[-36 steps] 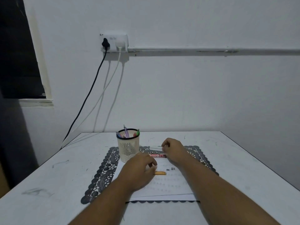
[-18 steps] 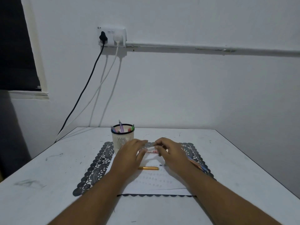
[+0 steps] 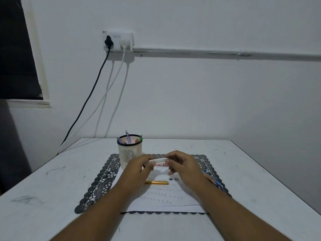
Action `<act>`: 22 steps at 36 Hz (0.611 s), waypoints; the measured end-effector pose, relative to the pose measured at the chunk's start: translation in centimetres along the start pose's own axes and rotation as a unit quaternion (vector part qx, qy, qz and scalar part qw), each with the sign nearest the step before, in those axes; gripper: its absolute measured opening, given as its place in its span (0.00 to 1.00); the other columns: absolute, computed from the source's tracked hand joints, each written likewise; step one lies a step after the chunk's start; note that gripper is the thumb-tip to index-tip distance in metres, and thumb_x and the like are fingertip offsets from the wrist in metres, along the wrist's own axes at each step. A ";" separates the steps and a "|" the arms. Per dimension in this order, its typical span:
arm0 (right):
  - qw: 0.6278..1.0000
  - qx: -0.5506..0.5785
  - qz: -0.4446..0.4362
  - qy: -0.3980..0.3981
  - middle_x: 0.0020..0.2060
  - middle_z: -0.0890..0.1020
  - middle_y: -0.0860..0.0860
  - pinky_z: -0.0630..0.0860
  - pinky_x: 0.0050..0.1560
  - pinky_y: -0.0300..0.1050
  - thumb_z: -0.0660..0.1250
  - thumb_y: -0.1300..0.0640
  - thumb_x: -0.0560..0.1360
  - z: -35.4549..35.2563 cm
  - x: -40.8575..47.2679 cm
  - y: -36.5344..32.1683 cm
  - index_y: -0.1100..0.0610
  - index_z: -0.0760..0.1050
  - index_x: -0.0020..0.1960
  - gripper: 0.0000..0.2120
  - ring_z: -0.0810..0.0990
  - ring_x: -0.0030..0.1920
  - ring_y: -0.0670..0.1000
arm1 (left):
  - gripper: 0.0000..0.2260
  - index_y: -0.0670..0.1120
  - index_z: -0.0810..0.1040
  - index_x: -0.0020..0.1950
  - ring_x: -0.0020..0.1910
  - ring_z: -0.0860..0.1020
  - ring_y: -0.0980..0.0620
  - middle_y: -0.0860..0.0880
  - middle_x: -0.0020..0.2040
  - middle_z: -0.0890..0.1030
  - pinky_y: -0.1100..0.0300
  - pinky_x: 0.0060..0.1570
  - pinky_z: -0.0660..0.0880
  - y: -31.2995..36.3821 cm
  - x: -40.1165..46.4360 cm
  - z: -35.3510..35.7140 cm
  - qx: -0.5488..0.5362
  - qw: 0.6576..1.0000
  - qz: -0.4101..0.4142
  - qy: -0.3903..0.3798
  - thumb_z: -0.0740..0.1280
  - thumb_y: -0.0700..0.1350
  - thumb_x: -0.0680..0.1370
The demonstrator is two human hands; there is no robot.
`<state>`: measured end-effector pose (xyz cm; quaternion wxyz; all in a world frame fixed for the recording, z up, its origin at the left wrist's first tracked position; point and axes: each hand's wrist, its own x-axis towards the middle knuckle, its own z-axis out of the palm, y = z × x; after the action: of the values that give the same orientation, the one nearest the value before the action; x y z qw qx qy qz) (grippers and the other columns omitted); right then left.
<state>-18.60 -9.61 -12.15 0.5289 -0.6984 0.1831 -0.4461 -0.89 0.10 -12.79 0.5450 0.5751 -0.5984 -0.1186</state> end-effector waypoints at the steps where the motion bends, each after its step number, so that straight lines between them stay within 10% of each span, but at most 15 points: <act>1: 1.000 0.000 0.001 0.002 0.44 0.81 0.65 0.80 0.43 0.55 0.71 0.66 0.79 0.1 -0.1 0.0 0.56 0.86 0.51 0.07 0.79 0.40 0.56 | 0.11 0.56 0.84 0.59 0.53 0.80 0.55 0.56 0.51 0.84 0.49 0.53 0.77 0.0 0.0 -0.1 0.024 1.000 0.013 -0.007 0.68 0.42 0.82; 5: 1.000 -0.025 -0.007 -0.003 0.43 0.82 0.63 0.80 0.41 0.55 0.71 0.65 0.79 0.1 -0.3 -0.5 0.55 0.86 0.51 0.08 0.79 0.40 0.55 | 0.11 0.58 0.83 0.61 0.55 0.81 0.58 0.59 0.53 0.84 0.60 0.54 0.75 0.4 -0.1 -0.1 0.042 0.998 0.037 -0.026 0.68 0.44 0.82; 10: 0.994 -0.104 -0.038 -0.018 0.41 0.84 0.50 0.83 0.39 0.54 0.70 0.64 0.79 0.0 -0.7 -1.7 0.55 0.86 0.51 0.08 0.80 0.41 0.48 | 0.18 0.64 0.81 0.37 0.35 0.74 0.62 0.59 0.33 0.78 0.64 0.36 0.65 0.9 -0.3 0.1 0.034 0.999 0.023 -0.019 0.65 0.46 0.84; 14: 0.998 -0.060 -0.015 -0.016 0.42 0.85 0.54 0.82 0.39 0.52 0.70 0.64 0.80 0.3 -0.7 -1.6 0.50 0.87 0.50 0.11 0.81 0.43 0.50 | 0.12 0.56 0.85 0.57 0.53 0.81 0.52 0.52 0.50 0.84 0.57 0.52 0.75 1.0 -0.3 0.0 0.005 0.999 0.035 -0.036 0.61 0.53 0.85; 22: 0.986 0.125 0.101 0.029 0.48 0.86 0.61 0.80 0.39 0.46 0.74 0.63 0.77 0.7 -0.4 -1.8 0.59 0.87 0.53 0.06 0.82 0.44 0.53 | 0.10 0.56 0.84 0.60 0.54 0.79 0.54 0.54 0.50 0.79 0.60 0.52 0.73 0.5 0.1 -0.2 0.032 0.997 0.068 -0.017 0.64 0.46 0.83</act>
<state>-18.67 -8.26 -10.78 0.6491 -0.5909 0.2110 -0.4301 -0.95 0.26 -12.29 0.5230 0.5481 -0.6488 -0.0717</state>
